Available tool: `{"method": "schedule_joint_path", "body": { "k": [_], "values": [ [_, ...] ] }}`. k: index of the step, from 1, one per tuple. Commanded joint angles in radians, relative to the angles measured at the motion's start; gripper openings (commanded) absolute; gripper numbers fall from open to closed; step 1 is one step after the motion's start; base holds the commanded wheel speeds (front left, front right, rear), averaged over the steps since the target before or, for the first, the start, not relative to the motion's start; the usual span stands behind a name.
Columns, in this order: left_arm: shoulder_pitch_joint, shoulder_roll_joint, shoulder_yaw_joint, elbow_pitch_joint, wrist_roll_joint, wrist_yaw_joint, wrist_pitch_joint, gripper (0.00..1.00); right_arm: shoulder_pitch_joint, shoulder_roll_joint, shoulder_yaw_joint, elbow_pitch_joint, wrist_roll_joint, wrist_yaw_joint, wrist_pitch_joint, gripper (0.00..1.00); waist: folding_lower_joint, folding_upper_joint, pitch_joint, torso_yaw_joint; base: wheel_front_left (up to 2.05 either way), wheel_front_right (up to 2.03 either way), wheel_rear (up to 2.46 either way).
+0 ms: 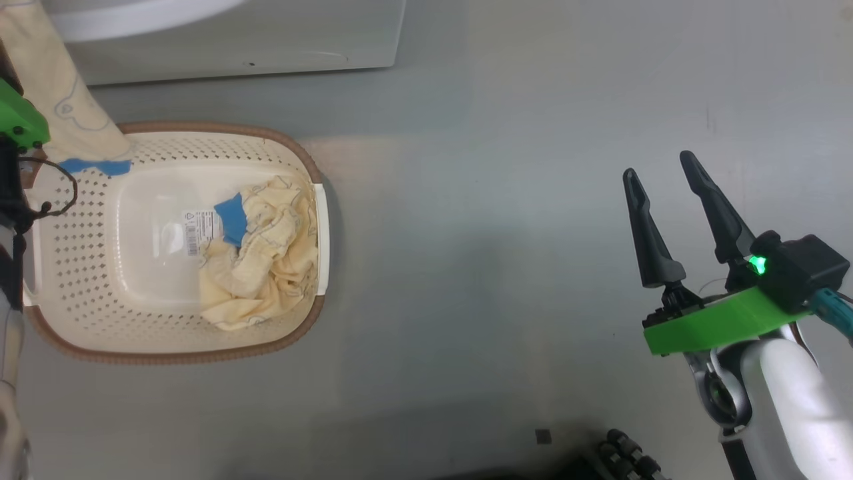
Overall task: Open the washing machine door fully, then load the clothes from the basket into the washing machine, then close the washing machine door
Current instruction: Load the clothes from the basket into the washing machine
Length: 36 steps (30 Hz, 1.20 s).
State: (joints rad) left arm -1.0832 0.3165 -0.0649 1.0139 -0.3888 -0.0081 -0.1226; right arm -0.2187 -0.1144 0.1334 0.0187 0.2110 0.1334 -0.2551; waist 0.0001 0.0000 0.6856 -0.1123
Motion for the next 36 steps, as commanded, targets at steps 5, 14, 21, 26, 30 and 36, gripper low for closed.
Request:
{"method": "schedule_joint_path", "body": {
  "k": [5, 14, 21, 26, 30, 36],
  "values": [
    [-0.068, 0.062, 0.015, 0.042, -0.005, -0.014, 0.009, 1.0, -0.008, 0.0, 0.024, -0.033, -0.01, -0.003, -0.007, 1.0, -0.0001, 0.0, 0.021, -0.002, 0.0, 0.0, 0.0],
    [-0.153, 0.058, -0.005, 0.111, -0.007, -0.044, -0.019, 1.0, -0.028, 0.004, 0.033, -0.032, -0.014, -0.003, -0.007, 1.0, -0.0001, 0.0, 0.045, -0.004, 0.0, 0.0, 0.0],
    [-0.189, 0.055, -0.016, 0.145, -0.013, -0.067, -0.064, 0.0, -0.033, 0.006, 0.034, -0.025, -0.012, -0.003, -0.007, 1.0, -0.0001, 0.0, 0.043, -0.004, 0.0, 0.0, 0.0],
    [-0.188, 0.056, -0.025, 0.166, -0.015, -0.08, -0.092, 0.0, -0.034, 0.008, 0.034, -0.019, -0.011, -0.003, -0.007, 1.0, -0.0001, 0.0, 0.027, -0.001, 0.0, 0.0, 0.0],
    [-0.172, 0.053, -0.04, 0.167, -0.01, -0.092, -0.112, 0.0, -0.031, 0.011, 0.035, -0.013, -0.01, -0.003, -0.007, 1.0, -0.0001, 0.0, 0.006, 0.006, 0.0, 0.0, 0.0],
    [-0.145, 0.052, -0.064, 0.13, 0.0, -0.106, -0.132, 0.0, -0.029, 0.015, 0.04, -0.006, -0.006, -0.003, -0.007, 1.0, -0.0001, 0.0, -0.032, 0.016, 0.0, 0.0, 0.0]
  ]
}}
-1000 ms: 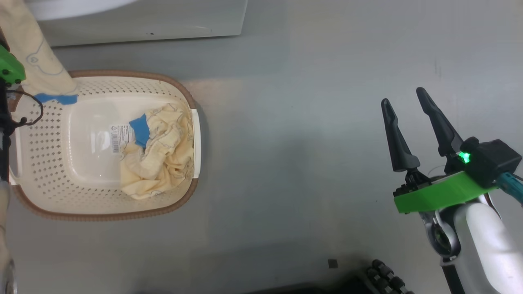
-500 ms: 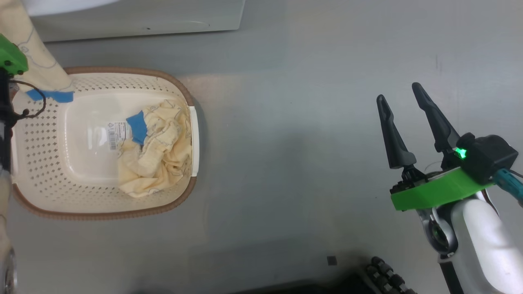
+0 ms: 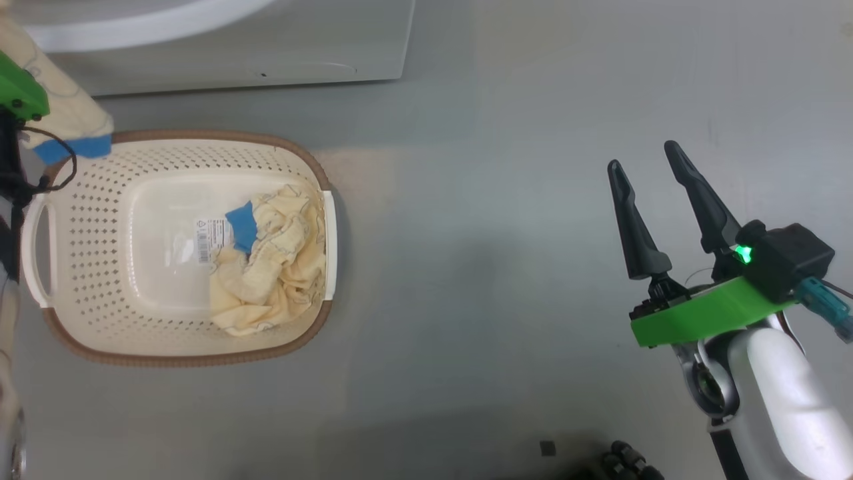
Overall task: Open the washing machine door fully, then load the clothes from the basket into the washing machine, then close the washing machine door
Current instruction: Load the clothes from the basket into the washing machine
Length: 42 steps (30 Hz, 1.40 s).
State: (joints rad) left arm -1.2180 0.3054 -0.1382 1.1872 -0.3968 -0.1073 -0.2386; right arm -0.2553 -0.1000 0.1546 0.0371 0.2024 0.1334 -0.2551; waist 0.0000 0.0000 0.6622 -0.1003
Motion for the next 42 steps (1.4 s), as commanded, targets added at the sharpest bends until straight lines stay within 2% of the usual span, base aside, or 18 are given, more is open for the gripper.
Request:
{"method": "schedule_joint_path", "body": {
  "k": [1, 10, 15, 18, 24, 30, 36, 42],
  "values": [
    [-0.009, 0.063, 0.006, -0.053, 0.009, -0.009, -0.018, 0.0, 0.009, 0.001, 0.02, -0.022, 0.004, -0.003, -0.007, 1.0, 0.0, 0.0, -0.015, 0.005, 0.0, 0.0, 0.0],
    [-0.069, 0.103, -0.03, -0.143, 0.023, -0.018, 0.0, 0.0, 0.004, 0.01, 0.03, -0.025, 0.01, -0.003, -0.007, 1.0, 0.0, 0.0, -0.009, 0.002, 0.0, 0.0, 0.0],
    [-0.192, 0.143, -0.062, -0.213, 0.019, -0.022, 0.094, 0.0, -0.007, 0.017, 0.037, -0.033, 0.016, -0.003, -0.007, 1.0, 0.0, 0.0, 0.05, -0.012, 0.0, 0.0, 0.0],
    [-0.3, 0.171, -0.107, -0.278, 0.001, -0.023, 0.193, 0.0, -0.024, 0.022, 0.052, -0.032, 0.023, -0.003, -0.007, 1.0, 0.0, 0.0, 0.104, -0.034, 0.0, 0.0, 0.0],
    [-0.472, 0.244, -0.152, -0.353, 0.001, -0.023, 0.248, 0.0, -0.058, 0.036, 0.078, -0.029, 0.046, -0.003, -0.007, 1.0, 0.0, 0.0, 0.166, -0.079, 0.0, 0.0, 0.0],
    [-0.552, 0.271, -0.152, -0.325, 0.008, -0.016, 0.234, 0.0, -0.078, 0.044, 0.098, -0.021, 0.059, -0.003, -0.007, 1.0, 0.0, 0.0, 0.196, -0.104, 0.0, 0.0, 0.0],
    [-0.561, 0.272, -0.168, -0.263, 0.01, -0.017, 0.214, 0.0, -0.092, 0.048, 0.102, -0.02, 0.063, -0.003, -0.007, 1.0, 0.0, 0.0, 0.218, -0.107, 0.0, 0.0, 0.0],
    [-0.568, 0.266, -0.204, -0.192, 0.011, -0.02, 0.241, 0.0, -0.1, 0.049, 0.11, -0.018, 0.059, -0.003, -0.007, 1.0, 0.0, 0.0, 0.237, -0.104, 0.0, 0.0, 0.0]
  ]
}}
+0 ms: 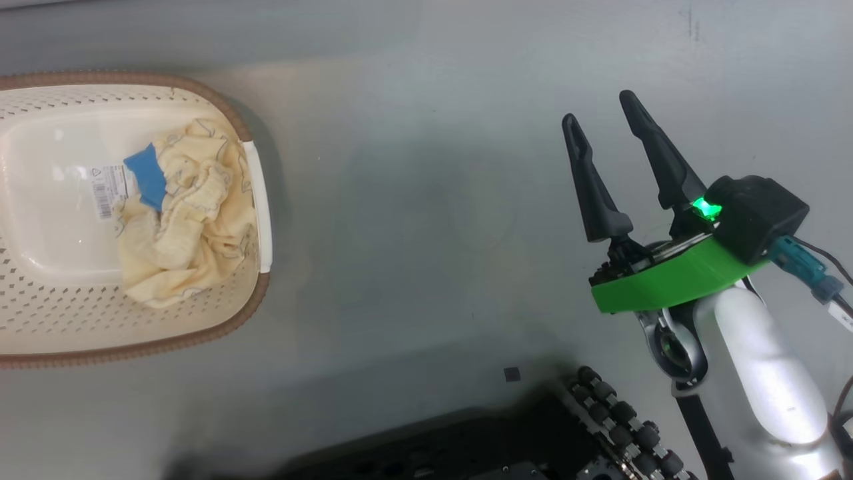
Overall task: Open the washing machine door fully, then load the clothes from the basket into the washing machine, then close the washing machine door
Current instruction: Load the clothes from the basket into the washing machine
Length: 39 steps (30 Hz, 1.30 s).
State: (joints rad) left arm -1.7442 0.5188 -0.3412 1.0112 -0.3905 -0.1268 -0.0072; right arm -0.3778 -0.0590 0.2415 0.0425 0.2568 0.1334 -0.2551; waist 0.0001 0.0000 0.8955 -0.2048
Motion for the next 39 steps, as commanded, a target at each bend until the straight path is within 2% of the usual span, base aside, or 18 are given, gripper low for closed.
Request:
{"method": "schedule_joint_path", "body": {
  "k": [1, 7, 17, 18, 19, 20, 30, 39],
  "values": [
    [-0.042, 0.05, -0.007, -0.002, 0.003, -0.001, 0.021, 0.0, 0.021, 0.008, 0.025, -0.022, 0.004, -0.003, -0.007, 1.0, -0.0001, 0.0, 0.006, 0.001, 0.0, 0.0, 0.0],
    [-0.056, 0.047, -0.038, 0.048, 0.001, -0.003, 0.056, 0.0, 0.017, 0.008, 0.034, -0.023, 0.003, -0.003, -0.007, 1.0, -0.0001, 0.0, 0.019, -0.004, 0.0, 0.0, 0.0],
    [-0.092, 0.039, -0.062, 0.108, -0.012, -0.003, 0.035, 0.0, 0.016, 0.009, 0.043, -0.017, 0.0, -0.003, -0.007, 1.0, -0.0001, 0.0, 0.024, -0.012, 0.0, 0.0, 0.0],
    [-0.093, 0.037, -0.065, 0.11, -0.012, -0.003, 0.024, 0.12, 0.016, 0.009, 0.043, -0.016, 0.0, -0.003, -0.007, 1.0, -0.0001, 0.0, 0.023, -0.011, 0.0, 0.0, 0.0],
    [-0.092, 0.035, -0.067, 0.113, -0.012, -0.003, 0.011, 0.95, 0.016, 0.009, 0.043, -0.015, 0.0, -0.003, -0.007, 1.0, -0.0001, 0.0, 0.021, -0.01, 0.0, 0.0, 0.0],
    [-0.091, 0.032, -0.069, 0.119, -0.013, -0.003, 0.001, 1.0, 0.016, 0.009, 0.043, -0.014, 0.0, -0.003, -0.007, 1.0, -0.0001, 0.0, 0.018, -0.009, 0.0, 0.0, 0.0],
    [-0.017, -0.014, -0.107, 0.138, -0.067, -0.004, -0.067, 1.0, 0.021, 0.003, 0.023, -0.007, -0.019, -0.003, -0.007, 1.0, -0.0001, 0.0, -0.064, 0.026, 0.0, 0.0, 0.0],
    [0.168, -0.039, -0.19, 0.063, -0.183, -0.004, -0.097, 1.0, 0.047, -0.021, -0.01, -0.002, -0.035, -0.003, -0.007, 1.0, -0.0001, 0.0, -0.202, 0.087, 0.0, 0.0, 0.0]
  ]
}}
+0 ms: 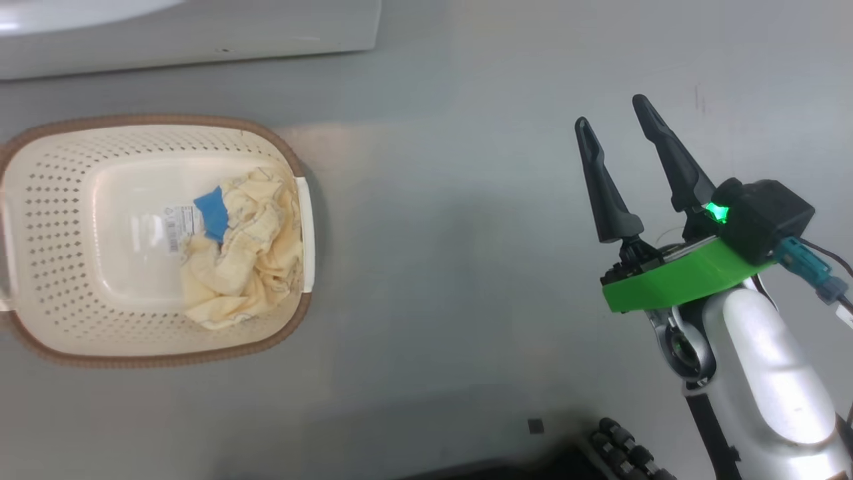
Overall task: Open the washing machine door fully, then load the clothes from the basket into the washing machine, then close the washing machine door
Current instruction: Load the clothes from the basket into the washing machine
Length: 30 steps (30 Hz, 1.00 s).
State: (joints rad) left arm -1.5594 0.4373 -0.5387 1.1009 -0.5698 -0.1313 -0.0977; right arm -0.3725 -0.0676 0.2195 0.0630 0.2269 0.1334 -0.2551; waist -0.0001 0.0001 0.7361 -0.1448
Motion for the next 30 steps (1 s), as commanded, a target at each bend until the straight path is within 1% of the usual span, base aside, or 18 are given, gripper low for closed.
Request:
{"method": "schedule_joint_path", "body": {
  "k": [1, 8, 10, 17, 19, 23, 27, 28, 30],
  "values": [
    [0.007, 0.041, 0.0, -0.037, -0.019, 0.001, -0.011, 1.0, 0.046, -0.016, 0.008, -0.021, -0.006, -0.003, -0.007, 1.0, 0.0001, -0.0001, -0.062, 0.034, 0.0, 0.0, 0.0],
    [0.187, 0.048, -0.053, -0.118, -0.112, 0.001, -0.042, 1.0, 0.093, -0.031, -0.013, -0.008, -0.008, -0.003, -0.007, 1.0, 0.0001, -0.0001, -0.203, 0.074, 0.0, 0.0, 0.0],
    [0.214, 0.05, -0.062, -0.13, -0.121, 0.001, -0.05, 1.0, 0.101, -0.032, -0.019, -0.007, -0.008, -0.003, -0.007, 1.0, 0.0001, -0.0001, -0.224, 0.079, 0.0, 0.0, 0.0],
    [0.425, 0.06, -0.086, -0.213, -0.173, 0.001, -0.116, 1.0, 0.167, -0.043, -0.063, -0.007, -0.004, -0.003, -0.007, 1.0, 0.0001, -0.0001, -0.372, 0.102, 0.0, 0.0, 0.0],
    [0.49, 0.064, -0.083, -0.24, -0.179, 0.007, -0.133, 1.0, 0.189, -0.046, -0.073, -0.009, -0.004, -0.003, -0.007, 1.0, 0.0001, -0.0001, -0.411, 0.106, 0.0, 0.0, 0.0],
    [0.632, 0.081, -0.063, -0.323, -0.187, 0.046, -0.156, 1.0, 0.228, -0.046, -0.089, -0.015, -0.003, -0.003, -0.007, 1.0, 0.0001, -0.0001, -0.48, 0.108, 0.0, 0.0, 0.0],
    [0.79, 0.105, -0.036, -0.443, -0.181, 0.103, -0.163, 1.0, 0.272, -0.044, -0.098, -0.017, -0.003, -0.003, -0.007, 1.0, 0.0001, -0.0001, -0.542, 0.114, 0.0, 0.0, 0.0],
    [0.866, 0.112, -0.008, -0.516, -0.176, 0.142, -0.163, 1.0, 0.291, -0.044, -0.101, -0.017, -0.003, -0.003, -0.007, 1.0, 0.0001, -0.0001, -0.567, 0.117, 0.0, 0.0, 0.0],
    [0.95, 0.111, 0.017, -0.596, -0.162, 0.176, -0.164, 1.0, 0.309, -0.045, -0.103, -0.017, -0.002, -0.003, -0.007, 1.0, 0.0001, -0.0001, -0.591, 0.119, 0.0, 0.0, 0.0]
  ]
}}
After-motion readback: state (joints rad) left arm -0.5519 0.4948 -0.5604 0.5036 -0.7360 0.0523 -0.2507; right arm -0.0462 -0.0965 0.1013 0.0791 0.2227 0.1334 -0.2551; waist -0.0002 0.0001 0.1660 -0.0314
